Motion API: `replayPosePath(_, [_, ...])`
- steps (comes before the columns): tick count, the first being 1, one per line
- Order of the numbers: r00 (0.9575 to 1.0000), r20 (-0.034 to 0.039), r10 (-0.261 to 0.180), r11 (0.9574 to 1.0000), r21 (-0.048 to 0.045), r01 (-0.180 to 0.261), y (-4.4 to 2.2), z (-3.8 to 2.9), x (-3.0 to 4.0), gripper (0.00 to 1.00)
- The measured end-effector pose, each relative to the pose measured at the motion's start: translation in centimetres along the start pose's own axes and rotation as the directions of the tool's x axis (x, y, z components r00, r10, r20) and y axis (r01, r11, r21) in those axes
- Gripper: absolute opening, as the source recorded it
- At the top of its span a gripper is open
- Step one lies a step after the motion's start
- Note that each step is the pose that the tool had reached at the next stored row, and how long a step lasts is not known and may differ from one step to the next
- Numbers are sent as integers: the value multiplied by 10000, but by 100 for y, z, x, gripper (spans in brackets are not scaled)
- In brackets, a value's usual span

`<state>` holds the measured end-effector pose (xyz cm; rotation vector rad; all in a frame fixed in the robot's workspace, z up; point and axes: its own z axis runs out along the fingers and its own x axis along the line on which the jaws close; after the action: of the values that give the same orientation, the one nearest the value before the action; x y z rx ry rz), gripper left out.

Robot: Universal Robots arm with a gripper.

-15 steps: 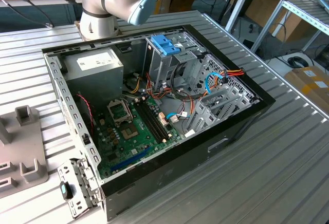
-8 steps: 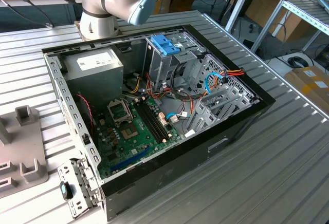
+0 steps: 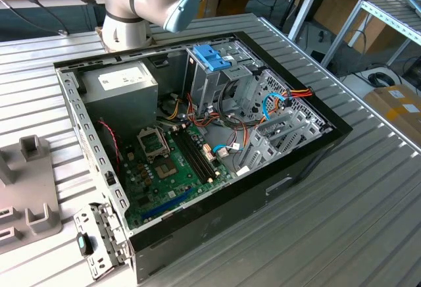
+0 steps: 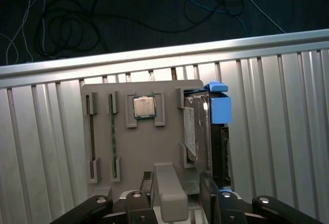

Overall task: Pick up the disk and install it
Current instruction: 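Pick up the disk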

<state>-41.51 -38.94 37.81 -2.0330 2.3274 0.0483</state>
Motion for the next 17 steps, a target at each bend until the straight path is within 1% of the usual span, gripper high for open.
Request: replayPosePath(17, [10000, 0, 0, 10000, 0, 0, 0, 42, 2, 48])
